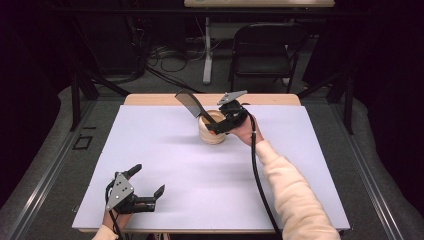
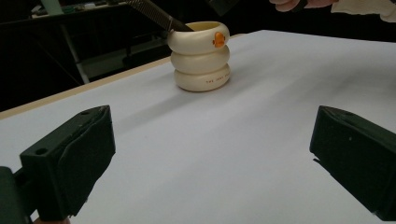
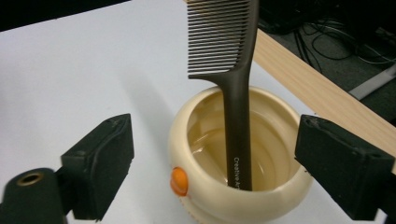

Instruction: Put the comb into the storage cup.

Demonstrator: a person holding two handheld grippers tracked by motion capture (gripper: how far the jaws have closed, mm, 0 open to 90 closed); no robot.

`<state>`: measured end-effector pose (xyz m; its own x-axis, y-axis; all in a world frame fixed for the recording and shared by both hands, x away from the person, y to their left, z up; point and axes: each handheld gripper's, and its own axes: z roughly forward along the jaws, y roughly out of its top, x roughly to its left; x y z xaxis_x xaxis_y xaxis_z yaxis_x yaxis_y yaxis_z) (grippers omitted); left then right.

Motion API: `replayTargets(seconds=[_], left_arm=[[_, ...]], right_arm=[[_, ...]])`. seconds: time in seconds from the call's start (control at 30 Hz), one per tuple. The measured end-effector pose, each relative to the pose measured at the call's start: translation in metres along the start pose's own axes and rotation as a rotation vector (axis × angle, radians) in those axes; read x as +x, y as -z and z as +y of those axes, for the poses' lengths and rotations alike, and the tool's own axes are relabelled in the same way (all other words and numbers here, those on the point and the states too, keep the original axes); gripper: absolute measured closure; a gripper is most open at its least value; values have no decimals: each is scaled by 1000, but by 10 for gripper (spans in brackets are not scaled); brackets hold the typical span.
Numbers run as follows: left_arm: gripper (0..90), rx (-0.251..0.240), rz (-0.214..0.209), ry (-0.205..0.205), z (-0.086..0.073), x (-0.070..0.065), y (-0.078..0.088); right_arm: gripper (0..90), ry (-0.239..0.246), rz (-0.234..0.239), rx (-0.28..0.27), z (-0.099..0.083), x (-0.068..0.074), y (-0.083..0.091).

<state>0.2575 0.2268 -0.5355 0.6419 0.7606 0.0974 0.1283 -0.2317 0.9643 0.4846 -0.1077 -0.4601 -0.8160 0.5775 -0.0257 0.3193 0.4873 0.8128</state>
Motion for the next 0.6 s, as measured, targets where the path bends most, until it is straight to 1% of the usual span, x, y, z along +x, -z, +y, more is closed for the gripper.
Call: replayTargets(seconds=[0.13,0.17,0.23,0.3,0.6], left_arm=[[2,0,3,3,0,0,1],[2,-1,3,3,0,0,1],[2,0,4,4,0,0,1],[2,1,4,4,-1,0,1],[2,2,6,1,-1,0,2]], right_arm=[[78,7,15,8,-2,2,5],[74,0,16,11,-2,3,7],[71,6,23,10,-4,3,9],[62,0,35,14,-6,3,11],[31,-4,59,8,-11,6,25]])
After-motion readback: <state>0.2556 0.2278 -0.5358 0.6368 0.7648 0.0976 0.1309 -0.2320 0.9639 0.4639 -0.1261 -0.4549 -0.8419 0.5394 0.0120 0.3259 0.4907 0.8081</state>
